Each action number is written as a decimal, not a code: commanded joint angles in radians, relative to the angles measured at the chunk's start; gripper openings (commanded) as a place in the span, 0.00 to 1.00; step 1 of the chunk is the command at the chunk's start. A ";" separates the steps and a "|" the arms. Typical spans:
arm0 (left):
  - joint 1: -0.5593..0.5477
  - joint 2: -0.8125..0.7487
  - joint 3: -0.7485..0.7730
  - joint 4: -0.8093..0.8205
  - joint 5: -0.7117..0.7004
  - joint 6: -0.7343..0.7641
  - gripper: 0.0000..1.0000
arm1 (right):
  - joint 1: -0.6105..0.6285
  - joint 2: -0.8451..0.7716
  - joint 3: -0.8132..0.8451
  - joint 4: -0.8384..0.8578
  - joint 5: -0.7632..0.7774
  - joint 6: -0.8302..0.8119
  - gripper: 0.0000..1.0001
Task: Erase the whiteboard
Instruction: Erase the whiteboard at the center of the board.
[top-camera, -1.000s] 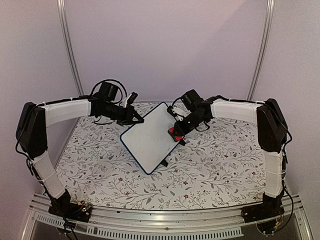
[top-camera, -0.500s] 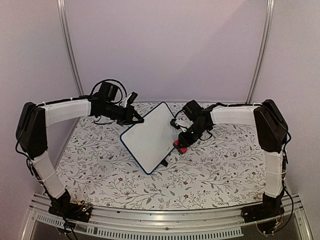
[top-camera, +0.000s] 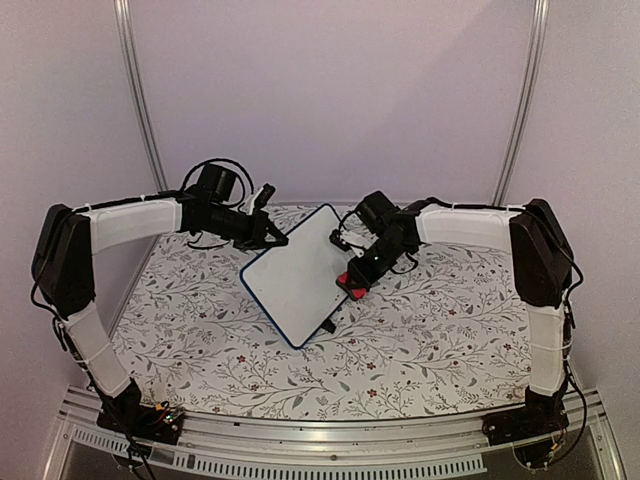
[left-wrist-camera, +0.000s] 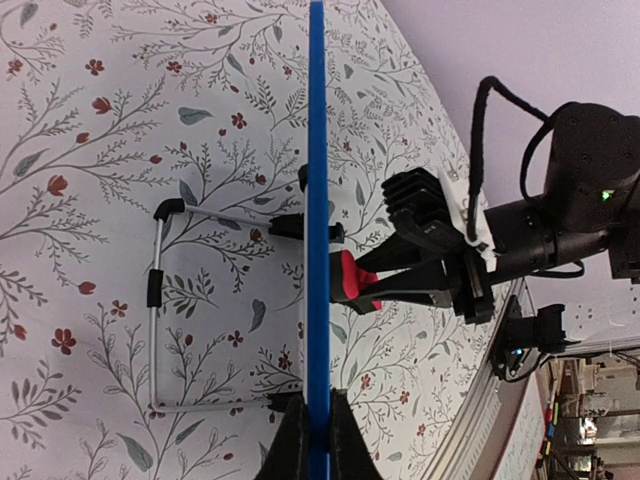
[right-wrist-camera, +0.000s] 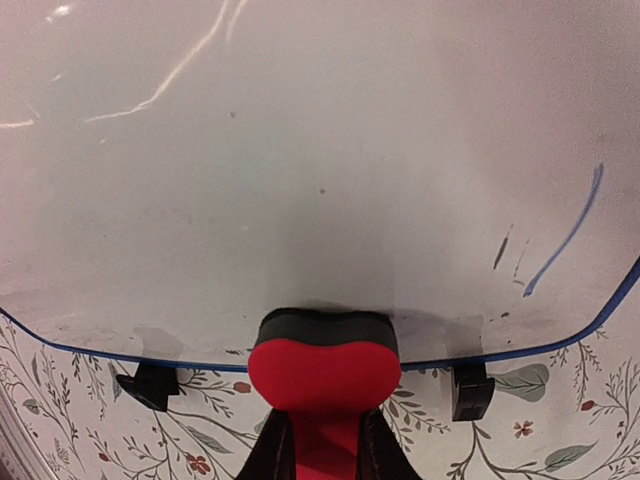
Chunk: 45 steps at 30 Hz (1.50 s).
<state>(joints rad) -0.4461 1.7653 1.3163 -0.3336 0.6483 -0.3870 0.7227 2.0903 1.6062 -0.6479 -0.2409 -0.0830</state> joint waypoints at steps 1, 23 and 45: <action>-0.002 -0.034 0.003 0.020 0.040 0.017 0.00 | 0.011 0.014 0.093 0.034 0.003 -0.015 0.03; 0.002 -0.027 0.003 0.020 0.045 0.015 0.00 | 0.056 -0.005 -0.128 0.082 0.006 -0.011 0.03; 0.000 -0.024 0.001 0.021 0.043 0.017 0.00 | -0.054 0.067 0.326 -0.129 0.073 -0.103 0.02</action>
<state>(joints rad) -0.4438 1.7653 1.3163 -0.3325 0.6559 -0.3855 0.6922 2.1002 1.8534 -0.7006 -0.1860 -0.1440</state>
